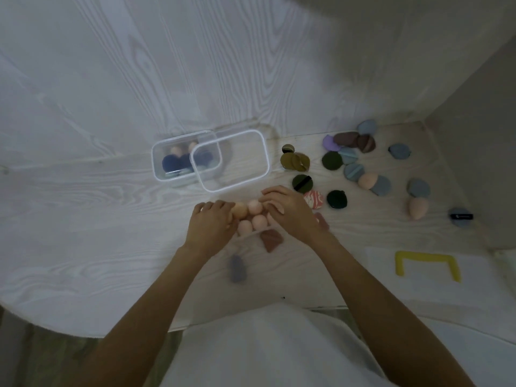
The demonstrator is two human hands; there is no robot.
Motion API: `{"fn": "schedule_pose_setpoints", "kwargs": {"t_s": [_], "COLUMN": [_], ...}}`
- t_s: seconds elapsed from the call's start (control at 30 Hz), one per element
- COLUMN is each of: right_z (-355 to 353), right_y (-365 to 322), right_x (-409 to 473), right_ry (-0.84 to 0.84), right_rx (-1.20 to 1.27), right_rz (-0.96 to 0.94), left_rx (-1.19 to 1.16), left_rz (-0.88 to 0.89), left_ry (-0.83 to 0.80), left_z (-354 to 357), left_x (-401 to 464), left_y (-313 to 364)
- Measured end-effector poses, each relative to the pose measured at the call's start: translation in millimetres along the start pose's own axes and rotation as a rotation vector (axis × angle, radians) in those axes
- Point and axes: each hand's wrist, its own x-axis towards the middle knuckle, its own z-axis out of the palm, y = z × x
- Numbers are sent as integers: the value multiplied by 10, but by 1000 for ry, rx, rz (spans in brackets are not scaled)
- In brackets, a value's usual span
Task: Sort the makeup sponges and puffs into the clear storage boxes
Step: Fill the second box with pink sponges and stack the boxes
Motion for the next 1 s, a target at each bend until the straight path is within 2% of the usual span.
{"fn": "schedule_pose_setpoints", "kwargs": {"t_s": [0.07,0.17,0.3,0.43,0.5,0.57,0.63,0.73,0.8,0.87,1.0], "right_z": [-229,-670,-1314,-1733,-1795,-1781,-1690,-1562,-1535,-1564,-1542], "right_y": [95,337,862,1524,1761,1902,2000,2143,2142,2078,1705], "right_x": [-169,-478,-906,-1185,-1212,-1173,-1121,-1099,-1114,-1159,-1209], "right_ry": [75,190,312,224,139,60,9,-36,30,163,400], "right_rx": [-26,-98,-134,-184,-235,-239,-225,-301,-309,-267,-68], "right_rz": [33,125,343,684,775,826,848,868,870,805,588], "left_rx": [-86,-287,-418,-468,-403,-319,-268,-151,-138,-240,-658], "left_rz": [50,222,340,303,340,301,249,282,270,245,133], "left_ry": [33,-41,-73,1,-43,-144,-195,-193,-162,-106,0], "left_z": [-64,-184,-213,25,203,338,445,624,677,646,415], "left_x": [38,212,700,1259,1525,1742,1878,2009,2055,2033,1691], "left_y": [115,510,1385,2205,2458,2631,2701,2721,2709,2734,2590]}}
